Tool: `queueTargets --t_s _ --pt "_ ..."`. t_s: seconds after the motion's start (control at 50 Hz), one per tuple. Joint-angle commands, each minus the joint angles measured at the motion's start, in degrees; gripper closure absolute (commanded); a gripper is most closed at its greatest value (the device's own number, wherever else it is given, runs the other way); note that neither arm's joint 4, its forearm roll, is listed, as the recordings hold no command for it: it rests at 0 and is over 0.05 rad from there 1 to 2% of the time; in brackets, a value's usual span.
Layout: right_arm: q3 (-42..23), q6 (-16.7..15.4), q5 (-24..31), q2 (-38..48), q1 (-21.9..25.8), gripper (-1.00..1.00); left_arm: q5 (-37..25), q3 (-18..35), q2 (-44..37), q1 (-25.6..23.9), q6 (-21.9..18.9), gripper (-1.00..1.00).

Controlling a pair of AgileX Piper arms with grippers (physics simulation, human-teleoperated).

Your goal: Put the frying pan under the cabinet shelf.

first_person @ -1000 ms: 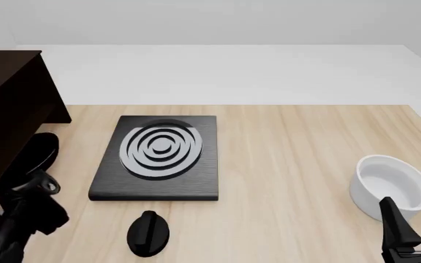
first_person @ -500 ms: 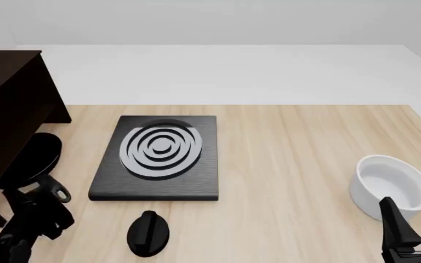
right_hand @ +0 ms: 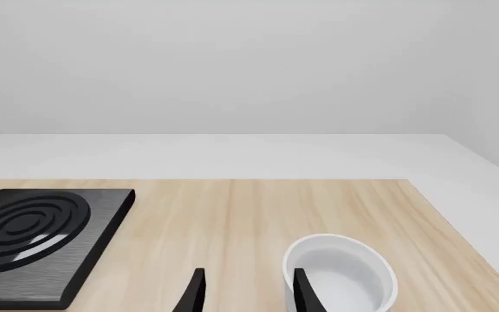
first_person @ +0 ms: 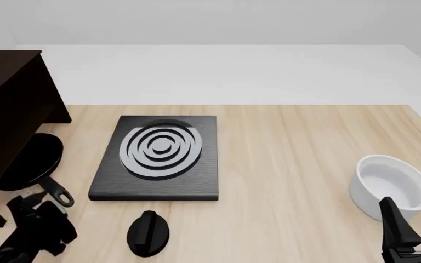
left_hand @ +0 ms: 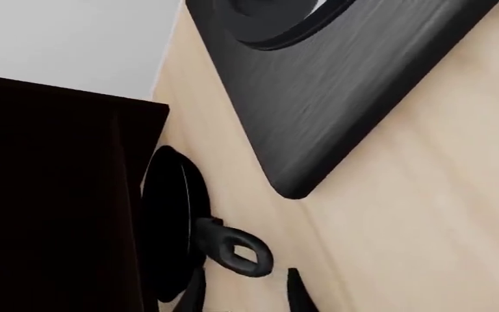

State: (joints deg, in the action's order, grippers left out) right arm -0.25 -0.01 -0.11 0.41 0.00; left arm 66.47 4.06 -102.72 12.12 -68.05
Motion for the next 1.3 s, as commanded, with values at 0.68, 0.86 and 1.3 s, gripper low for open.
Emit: queueTargets --t_s 0.68,0.86,1.3 --pt "0.0 -0.02 0.0 0.0 0.01 -1.0 -44.26 -1.04 44.27 -12.63 4.74 -1.0" --pt "0.0 -0.01 0.0 0.01 0.0 -1.0 -45.52 0.56 45.47 -14.85 4.77 -1.0" --pt "0.0 0.0 0.0 0.0 -0.01 -1.0 -46.93 4.94 43.81 -21.58 6.01 -1.0"
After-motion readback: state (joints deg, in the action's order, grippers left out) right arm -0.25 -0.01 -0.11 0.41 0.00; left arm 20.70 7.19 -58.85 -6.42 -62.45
